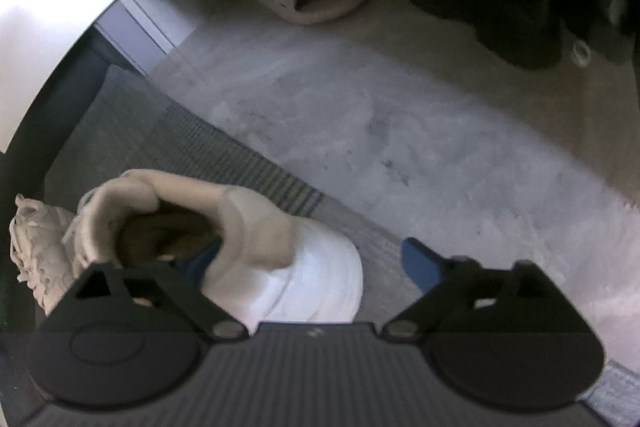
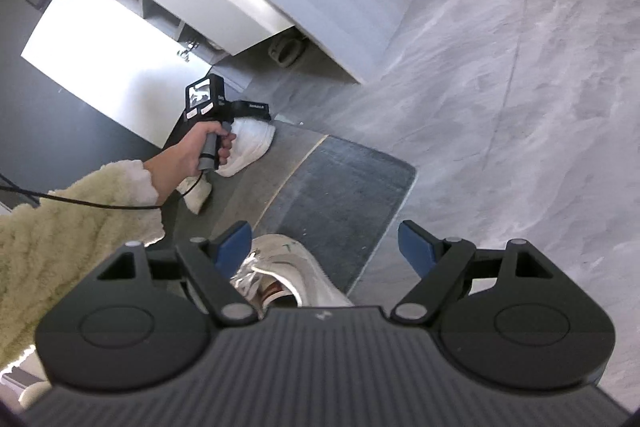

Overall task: Organize scattered shoes
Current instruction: 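Move the left gripper to a third white sneaker and close on its heel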

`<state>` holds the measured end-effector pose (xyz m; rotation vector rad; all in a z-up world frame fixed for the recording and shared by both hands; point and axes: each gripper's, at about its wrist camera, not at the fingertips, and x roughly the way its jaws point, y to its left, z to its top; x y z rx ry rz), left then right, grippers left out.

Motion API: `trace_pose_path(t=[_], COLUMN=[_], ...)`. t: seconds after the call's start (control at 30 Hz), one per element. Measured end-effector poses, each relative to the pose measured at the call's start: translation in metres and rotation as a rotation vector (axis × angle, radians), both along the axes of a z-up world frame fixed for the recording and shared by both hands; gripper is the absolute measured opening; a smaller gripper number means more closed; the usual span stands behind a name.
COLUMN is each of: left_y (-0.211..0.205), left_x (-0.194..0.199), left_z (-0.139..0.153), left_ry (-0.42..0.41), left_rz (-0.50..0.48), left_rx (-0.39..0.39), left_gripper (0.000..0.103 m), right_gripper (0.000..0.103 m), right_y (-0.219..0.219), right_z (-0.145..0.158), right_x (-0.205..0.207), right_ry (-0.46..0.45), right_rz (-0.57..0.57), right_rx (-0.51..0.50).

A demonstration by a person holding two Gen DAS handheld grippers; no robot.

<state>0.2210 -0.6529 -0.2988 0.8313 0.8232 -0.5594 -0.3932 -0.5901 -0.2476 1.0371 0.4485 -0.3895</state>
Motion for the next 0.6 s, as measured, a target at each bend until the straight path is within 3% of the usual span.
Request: trace_pose_path(t=[0.07,0.1,0.13,0.17,0.23,0.33,0.6], left_y=[-0.002,-0.002,-0.003,-0.002,0.002,0.006,0.0], left_x=[-0.003,-0.004,-0.005,-0.003,0.003,0.002,-0.029], left_z=[-0.004,-0.005,-0.005,-0.002,0.01,0.023,0.052], left_ry=[-0.034,-0.056,-0.074,-0.088,-0.054,0.02,0.113], left_rz=[0.006,0.007,0.01,0.025,0.058,0.06,0.026], left_rx=[0.017,0.029,0.037,0.04,0.003,-0.02,-0.097], left_gripper=[0.094,0.084,0.064,0.062,0.047,0.043,0.035], right_gripper=[0.083,0.085,0.084,0.084,0.084,0.084,0.084], right_y=[-0.001,0.0,0.001,0.003,0.008,0.008,0.008], right_z=[-0.005,-0.007,-0.009,-0.01,-0.01,-0.01,-0.007], right_x=[-0.003,-0.003,-0.004,-0.004,-0.003,-0.004,-0.003], right_ry=[0.006,0.009,0.012,0.015,0.016,0.007,-0.024], right_rz=[-0.006,-0.004,-0.003,0.004,0.028,0.028,0.002], right_rx=[0.019,0.033,0.046,0.05,0.046,0.046,0.044])
